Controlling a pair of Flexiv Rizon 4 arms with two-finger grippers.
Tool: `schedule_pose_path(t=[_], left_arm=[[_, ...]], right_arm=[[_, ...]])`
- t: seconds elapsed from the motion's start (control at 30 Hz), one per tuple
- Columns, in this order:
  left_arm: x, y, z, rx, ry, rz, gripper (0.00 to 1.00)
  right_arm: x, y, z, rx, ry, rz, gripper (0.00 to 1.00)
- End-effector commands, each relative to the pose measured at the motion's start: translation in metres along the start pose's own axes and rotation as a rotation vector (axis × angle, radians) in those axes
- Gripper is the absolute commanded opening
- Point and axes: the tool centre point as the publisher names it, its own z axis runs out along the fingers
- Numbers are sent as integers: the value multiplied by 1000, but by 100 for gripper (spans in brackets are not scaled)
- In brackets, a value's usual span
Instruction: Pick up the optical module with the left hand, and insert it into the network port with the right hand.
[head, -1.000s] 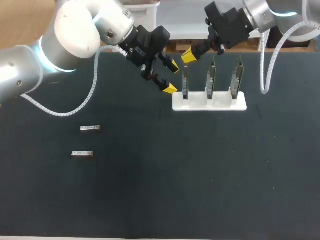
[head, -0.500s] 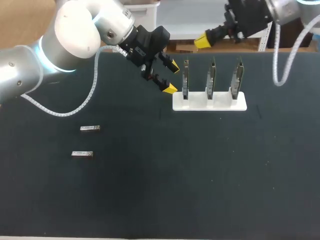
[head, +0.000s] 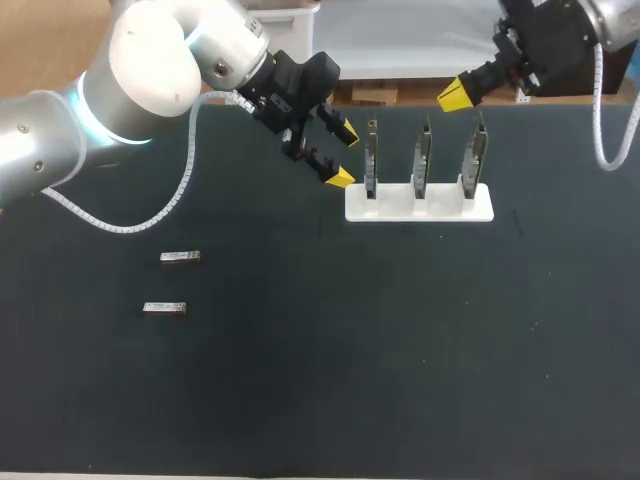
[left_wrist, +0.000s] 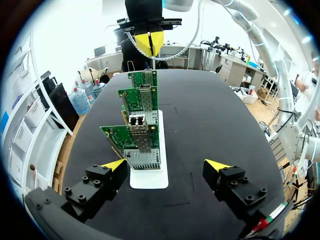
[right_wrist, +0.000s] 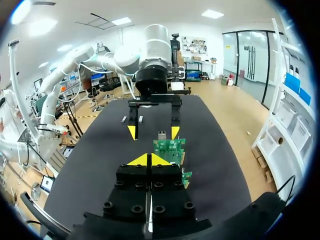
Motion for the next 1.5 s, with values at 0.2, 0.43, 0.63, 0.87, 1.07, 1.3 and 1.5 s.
schedule_pose_path(t=[0.2, 0.43, 0.63, 0.87, 1.07, 1.3, 1.5], left_arm=[[0, -1, 0, -1, 2, 0, 100], [0, -1, 0, -1, 2, 0, 100], [0, -1, 0, -1, 2, 0, 100], [0, -1, 0, -1, 2, 0, 100], [0, -1, 0, -1, 2, 0, 100], [0, -1, 0, -1, 2, 0, 100], [0, -1, 0, -1, 2, 0, 100]], right_arm=[[12, 0, -2, -17, -3, 22, 0], [15, 3, 2, -25, -8, 36, 0], [17, 4, 4, -10, -28, 53, 0], [20, 5, 4, -6, -23, 55, 0], [21, 6, 4, 0, -23, 56, 0], [22, 4, 5, 15, -17, 72, 100], [22, 4, 5, 15, -17, 72, 100]])
